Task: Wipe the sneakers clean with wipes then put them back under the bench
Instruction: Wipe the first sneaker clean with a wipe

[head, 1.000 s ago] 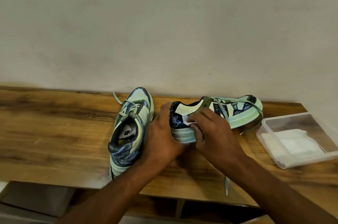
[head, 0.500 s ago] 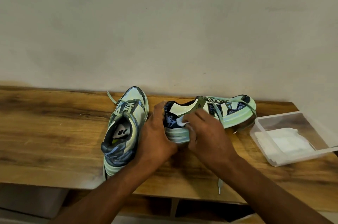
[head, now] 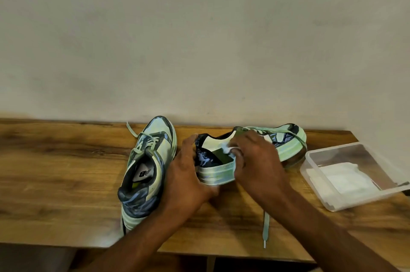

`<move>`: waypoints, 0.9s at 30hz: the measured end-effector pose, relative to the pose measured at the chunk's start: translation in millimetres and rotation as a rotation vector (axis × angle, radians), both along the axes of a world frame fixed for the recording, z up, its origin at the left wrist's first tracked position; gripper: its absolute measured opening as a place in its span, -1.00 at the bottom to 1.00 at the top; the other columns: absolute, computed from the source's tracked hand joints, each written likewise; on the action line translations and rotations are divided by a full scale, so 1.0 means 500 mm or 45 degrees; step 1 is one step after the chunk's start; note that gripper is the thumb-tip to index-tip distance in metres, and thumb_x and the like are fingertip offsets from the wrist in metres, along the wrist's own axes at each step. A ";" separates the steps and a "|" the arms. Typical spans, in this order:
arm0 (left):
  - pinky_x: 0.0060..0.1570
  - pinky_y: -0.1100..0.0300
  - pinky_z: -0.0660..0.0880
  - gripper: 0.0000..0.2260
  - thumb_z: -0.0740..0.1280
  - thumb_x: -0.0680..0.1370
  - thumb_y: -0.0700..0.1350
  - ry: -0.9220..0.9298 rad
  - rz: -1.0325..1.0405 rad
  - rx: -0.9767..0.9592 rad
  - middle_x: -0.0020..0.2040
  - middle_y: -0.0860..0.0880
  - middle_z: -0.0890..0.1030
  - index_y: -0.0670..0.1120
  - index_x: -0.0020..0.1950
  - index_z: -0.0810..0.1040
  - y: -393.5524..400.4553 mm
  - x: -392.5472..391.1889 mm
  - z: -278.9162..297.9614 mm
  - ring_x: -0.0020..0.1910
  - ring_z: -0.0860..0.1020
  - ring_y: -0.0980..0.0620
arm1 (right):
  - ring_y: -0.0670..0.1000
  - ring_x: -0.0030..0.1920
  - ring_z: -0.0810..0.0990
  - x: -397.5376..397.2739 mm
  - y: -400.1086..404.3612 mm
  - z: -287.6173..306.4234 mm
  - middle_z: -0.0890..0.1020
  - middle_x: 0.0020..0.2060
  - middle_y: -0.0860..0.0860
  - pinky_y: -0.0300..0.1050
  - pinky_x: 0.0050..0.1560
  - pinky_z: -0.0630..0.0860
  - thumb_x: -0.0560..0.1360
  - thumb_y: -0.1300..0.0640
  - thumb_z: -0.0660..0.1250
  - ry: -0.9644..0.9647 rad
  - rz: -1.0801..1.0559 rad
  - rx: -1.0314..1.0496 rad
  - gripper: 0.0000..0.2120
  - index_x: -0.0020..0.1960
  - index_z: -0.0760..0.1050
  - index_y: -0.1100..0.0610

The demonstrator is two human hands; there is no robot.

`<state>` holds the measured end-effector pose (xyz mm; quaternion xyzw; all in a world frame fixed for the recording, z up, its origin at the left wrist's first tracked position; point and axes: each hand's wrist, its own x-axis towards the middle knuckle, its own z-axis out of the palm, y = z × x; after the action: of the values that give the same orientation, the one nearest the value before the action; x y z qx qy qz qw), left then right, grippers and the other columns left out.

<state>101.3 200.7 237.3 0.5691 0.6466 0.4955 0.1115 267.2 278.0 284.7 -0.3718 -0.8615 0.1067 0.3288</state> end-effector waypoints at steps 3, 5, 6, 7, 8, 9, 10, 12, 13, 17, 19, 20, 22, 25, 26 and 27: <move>0.02 0.06 0.67 0.08 0.68 0.08 0.00 0.023 -0.014 -0.049 0.19 0.17 0.60 0.26 0.52 0.26 0.003 -0.008 -0.012 0.11 0.64 0.14 | 0.01 -0.17 0.59 0.034 0.048 0.008 0.61 -0.17 -0.01 -0.19 -0.14 0.41 0.40 0.38 0.46 0.161 -0.217 -0.050 -0.79 -0.07 0.66 0.10; 0.03 0.07 0.67 0.08 0.68 0.08 0.00 0.034 -0.010 -0.049 0.20 0.18 0.60 0.24 0.53 0.26 0.006 -0.009 -0.013 0.12 0.64 0.15 | -0.07 -0.13 0.59 0.027 0.036 -0.001 0.64 -0.13 -0.04 -0.20 -0.08 0.49 0.43 0.35 0.48 0.205 -0.194 -0.054 -0.79 -0.04 0.67 0.08; 0.03 0.09 0.66 0.06 0.69 0.10 0.00 0.035 -0.003 -0.039 0.20 0.19 0.60 0.24 0.52 0.26 0.006 -0.008 -0.011 0.11 0.64 0.17 | -0.08 -0.10 0.60 0.016 0.019 -0.008 0.65 -0.08 -0.04 -0.18 -0.04 0.54 0.45 0.34 0.47 0.199 -0.114 -0.044 -0.78 0.00 0.67 0.08; 0.04 0.13 0.66 0.03 0.70 0.13 0.00 0.029 0.001 -0.021 0.20 0.19 0.60 0.24 0.50 0.27 0.006 -0.005 -0.007 0.11 0.64 0.20 | -0.08 -0.07 0.61 0.004 -0.002 -0.015 0.65 -0.04 -0.04 -0.16 -0.03 0.56 0.46 0.34 0.47 0.172 -0.024 -0.027 -0.76 0.04 0.67 0.08; 0.03 0.19 0.65 -0.01 0.71 0.17 0.02 0.020 0.003 0.000 0.19 0.21 0.60 0.25 0.50 0.28 0.006 -0.003 -0.004 0.10 0.63 0.24 | -0.06 -0.07 0.62 -0.007 -0.022 -0.020 0.64 -0.02 -0.03 -0.15 -0.05 0.58 0.46 0.35 0.47 0.133 0.056 -0.002 -0.75 0.06 0.67 0.09; 0.02 0.25 0.63 -0.04 0.71 0.21 0.03 0.015 0.004 0.013 0.18 0.22 0.61 0.25 0.49 0.28 0.006 -0.002 -0.002 0.10 0.63 0.27 | -0.03 -0.08 0.62 -0.014 -0.037 -0.023 0.64 -0.02 -0.01 -0.14 -0.09 0.59 0.45 0.36 0.47 0.087 0.120 0.021 -0.75 0.08 0.66 0.11; 0.02 0.26 0.63 -0.06 0.71 0.23 0.03 0.014 0.009 0.015 0.18 0.23 0.60 0.25 0.49 0.28 0.006 -0.002 -0.001 0.10 0.62 0.28 | 0.01 -0.09 0.63 -0.016 -0.043 -0.023 0.63 -0.02 0.02 -0.12 -0.12 0.60 0.44 0.38 0.48 0.045 0.162 0.034 -0.73 0.08 0.66 0.14; 0.01 0.17 0.66 -0.03 0.70 0.19 0.03 0.007 0.012 -0.024 0.19 0.19 0.61 0.24 0.49 0.28 0.006 -0.004 -0.004 0.10 0.64 0.22 | 0.02 -0.12 0.62 -0.004 -0.025 -0.015 0.63 -0.04 0.04 -0.10 -0.14 0.59 0.42 0.41 0.48 0.010 0.159 0.041 -0.74 0.06 0.67 0.16; 0.00 0.10 0.67 0.01 0.70 0.15 0.03 0.006 0.010 -0.052 0.21 0.16 0.61 0.24 0.51 0.27 0.006 -0.005 -0.007 0.10 0.66 0.16 | 0.01 -0.14 0.60 0.006 -0.007 -0.011 0.63 -0.07 0.04 -0.10 -0.14 0.58 0.42 0.42 0.47 0.031 0.112 0.045 -0.75 0.03 0.67 0.16; 0.03 0.02 0.67 0.11 0.68 0.09 0.05 0.018 -0.003 -0.086 0.26 0.12 0.58 0.25 0.55 0.22 0.007 -0.009 -0.023 0.16 0.64 0.07 | -0.01 -0.17 0.59 0.042 0.056 -0.006 0.64 -0.15 0.04 0.00 -0.10 0.58 0.41 0.41 0.47 0.237 -0.153 0.060 -0.78 -0.04 0.69 0.15; 0.06 0.00 0.66 0.11 0.67 0.10 0.05 0.018 0.007 -0.080 0.28 0.11 0.57 0.24 0.57 0.21 0.006 -0.007 -0.023 0.19 0.63 0.06 | -0.02 -0.14 0.61 0.031 0.040 -0.010 0.65 -0.11 0.03 -0.02 -0.07 0.60 0.42 0.40 0.48 0.261 -0.142 0.049 -0.76 0.00 0.70 0.14; 0.08 0.01 0.66 0.10 0.67 0.11 0.05 0.022 0.012 -0.072 0.28 0.11 0.57 0.22 0.57 0.21 0.005 -0.005 -0.022 0.19 0.63 0.07 | -0.03 -0.12 0.62 0.020 0.022 -0.013 0.65 -0.09 0.03 -0.07 -0.04 0.60 0.43 0.39 0.48 0.254 -0.088 0.040 -0.75 0.04 0.70 0.13; 0.10 0.04 0.65 0.05 0.68 0.18 0.08 0.026 0.010 -0.044 0.29 0.12 0.58 0.19 0.57 0.21 0.004 -0.001 -0.016 0.19 0.63 0.10 | -0.01 -0.09 0.62 -0.001 -0.015 -0.018 0.64 -0.05 0.03 -0.14 -0.06 0.58 0.46 0.37 0.47 0.182 0.050 0.051 -0.75 0.09 0.68 0.14; 0.09 0.04 0.65 -0.02 0.67 0.24 0.07 0.014 0.001 -0.006 0.27 0.14 0.58 0.19 0.55 0.24 0.003 0.003 -0.011 0.18 0.63 0.12 | 0.05 -0.11 0.61 -0.006 -0.020 -0.014 0.61 -0.05 0.05 -0.09 -0.14 0.57 0.45 0.39 0.45 0.019 0.162 0.081 -0.73 0.12 0.67 0.17; 0.08 0.03 0.65 0.00 0.67 0.20 0.05 0.012 -0.001 -0.015 0.26 0.14 0.58 0.21 0.55 0.24 0.002 0.002 -0.010 0.17 0.64 0.10 | 0.03 -0.12 0.60 0.000 -0.005 -0.010 0.61 -0.05 0.04 -0.12 -0.13 0.55 0.45 0.39 0.44 0.031 0.130 0.066 -0.72 0.11 0.67 0.16; 0.06 0.02 0.66 0.02 0.66 0.17 0.02 0.015 -0.005 -0.027 0.26 0.15 0.58 0.24 0.54 0.23 0.001 0.000 -0.010 0.17 0.64 0.09 | 0.01 -0.12 0.59 0.009 0.012 -0.008 0.61 -0.06 0.03 -0.16 -0.10 0.53 0.44 0.39 0.43 0.061 0.067 0.036 -0.72 0.10 0.68 0.15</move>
<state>101.3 201.3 232.3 0.5721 0.6513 0.4851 0.1148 271.8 283.8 280.9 -0.3415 -0.8644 0.1119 0.3517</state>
